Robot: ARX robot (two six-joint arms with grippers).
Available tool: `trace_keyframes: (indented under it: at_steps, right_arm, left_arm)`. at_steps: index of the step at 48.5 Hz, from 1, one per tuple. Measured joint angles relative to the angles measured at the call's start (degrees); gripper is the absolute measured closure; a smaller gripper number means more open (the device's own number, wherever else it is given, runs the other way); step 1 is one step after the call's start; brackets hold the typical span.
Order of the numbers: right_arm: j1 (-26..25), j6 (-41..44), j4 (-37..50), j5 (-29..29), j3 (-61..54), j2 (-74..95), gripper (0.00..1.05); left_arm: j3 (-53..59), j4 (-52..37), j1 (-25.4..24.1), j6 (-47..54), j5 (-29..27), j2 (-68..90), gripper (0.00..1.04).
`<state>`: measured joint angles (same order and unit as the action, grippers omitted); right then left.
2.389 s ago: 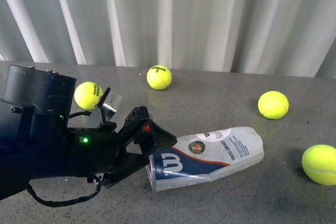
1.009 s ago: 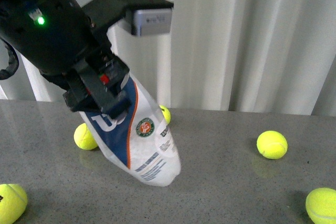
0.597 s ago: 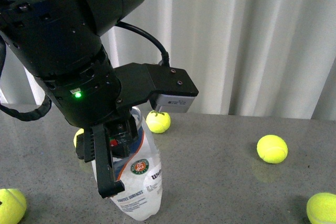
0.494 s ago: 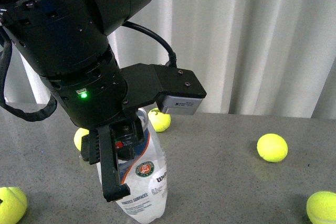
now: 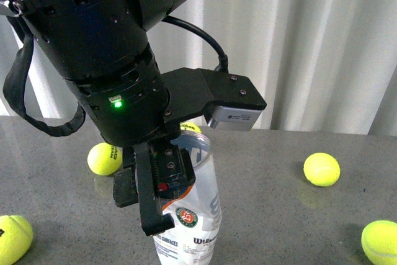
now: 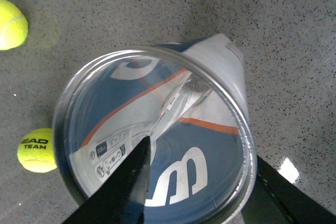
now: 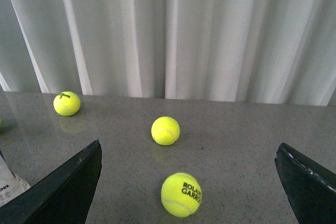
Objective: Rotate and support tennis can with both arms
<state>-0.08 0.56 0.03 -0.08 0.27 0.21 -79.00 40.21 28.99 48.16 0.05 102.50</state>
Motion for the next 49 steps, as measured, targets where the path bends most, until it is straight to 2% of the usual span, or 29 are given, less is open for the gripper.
trace_keyframes:
  at_steps: [2,5,15,27,38,44,49]
  right_arm:
    - [0.0,0.02,0.0,-0.02,0.0,0.0,0.07]
    - [0.0,0.02,0.0,0.0,0.0,0.0,0.07]
    - [0.02,0.02,0.0,0.0,0.0,0.0,0.07]
    - [0.0,0.02,0.0,-0.02,0.0,0.0,0.07]
    - [0.0,0.02,0.0,-0.02,0.0,0.0,0.07]
    - [0.0,0.02,0.0,-0.02,0.0,0.0,0.07]
    - [0.0,0.02,0.0,-0.02,0.0,0.0,0.07]
  left_arm:
    - [-0.39,0.07,0.11,-0.42,0.24,0.0,0.47]
    - [-0.59,0.26,0.22,-0.61,0.33,-0.09,0.4]
    - [-0.74,1.09,0.28,-1.09,0.33,-0.87,0.06]
    - [-0.72,1.6,-0.02,-2.43,0.59,-3.45,0.07]
    - [0.2,1.84,-1.79,-8.7,5.03,-8.76,0.07]
    - [1.81,-2.62,-3.5,-19.04,9.62,-11.56,0.07]
    - [6.34,-12.98,-5.49,-35.89,9.86,-15.5,0.07]
